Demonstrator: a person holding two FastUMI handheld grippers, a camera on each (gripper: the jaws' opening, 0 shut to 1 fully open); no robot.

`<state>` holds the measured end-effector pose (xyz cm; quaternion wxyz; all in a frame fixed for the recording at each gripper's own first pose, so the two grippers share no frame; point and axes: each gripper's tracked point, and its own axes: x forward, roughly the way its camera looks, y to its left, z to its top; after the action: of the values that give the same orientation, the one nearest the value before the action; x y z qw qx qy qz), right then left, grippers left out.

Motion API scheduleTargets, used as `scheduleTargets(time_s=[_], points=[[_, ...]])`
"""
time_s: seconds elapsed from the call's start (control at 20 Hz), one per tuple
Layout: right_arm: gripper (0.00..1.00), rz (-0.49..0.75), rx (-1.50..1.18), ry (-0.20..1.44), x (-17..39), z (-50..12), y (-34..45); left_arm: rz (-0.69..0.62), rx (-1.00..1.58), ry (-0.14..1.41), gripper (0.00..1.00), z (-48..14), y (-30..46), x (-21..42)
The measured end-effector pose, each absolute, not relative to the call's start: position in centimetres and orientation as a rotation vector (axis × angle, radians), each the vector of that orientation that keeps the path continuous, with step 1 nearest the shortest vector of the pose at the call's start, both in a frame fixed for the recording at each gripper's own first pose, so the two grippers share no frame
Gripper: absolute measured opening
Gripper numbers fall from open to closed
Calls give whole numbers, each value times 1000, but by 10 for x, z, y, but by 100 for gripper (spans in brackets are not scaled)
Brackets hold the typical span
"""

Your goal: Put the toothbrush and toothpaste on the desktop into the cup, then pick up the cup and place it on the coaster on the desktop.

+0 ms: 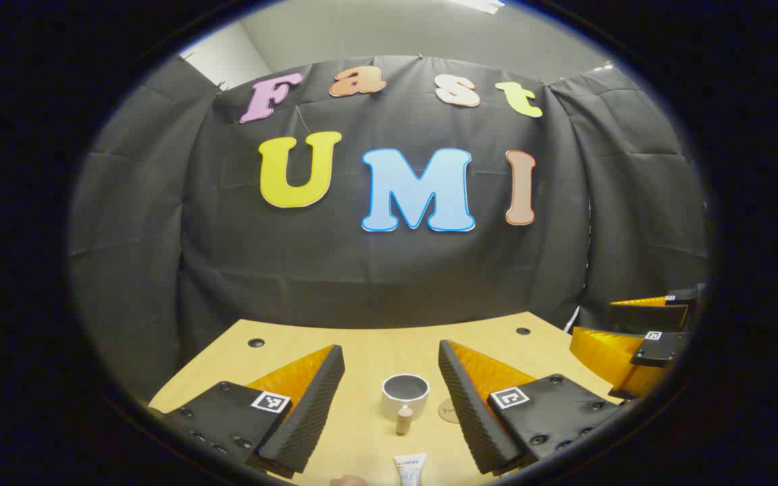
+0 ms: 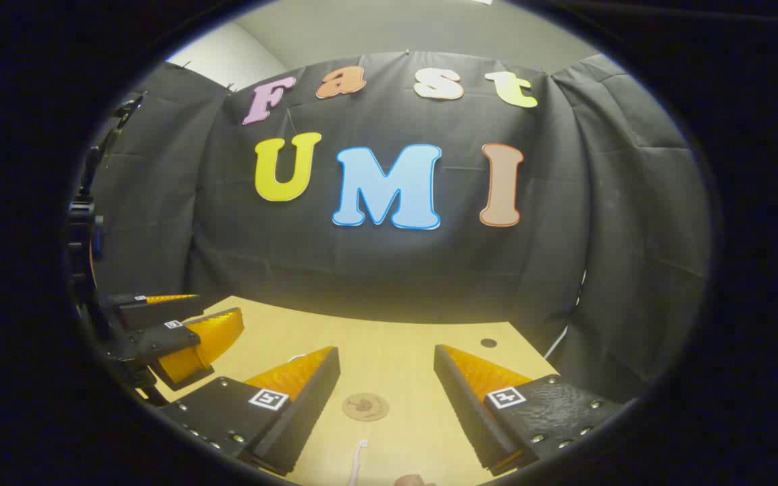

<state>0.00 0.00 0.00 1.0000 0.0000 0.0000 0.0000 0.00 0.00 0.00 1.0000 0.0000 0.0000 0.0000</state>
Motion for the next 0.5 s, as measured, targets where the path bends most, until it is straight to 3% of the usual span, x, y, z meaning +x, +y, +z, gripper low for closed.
scheduleTargets(time_s=[0.5], points=[[91,4,1,19,1,-5,4,-11,-16,37,91,-10,-1,1]])
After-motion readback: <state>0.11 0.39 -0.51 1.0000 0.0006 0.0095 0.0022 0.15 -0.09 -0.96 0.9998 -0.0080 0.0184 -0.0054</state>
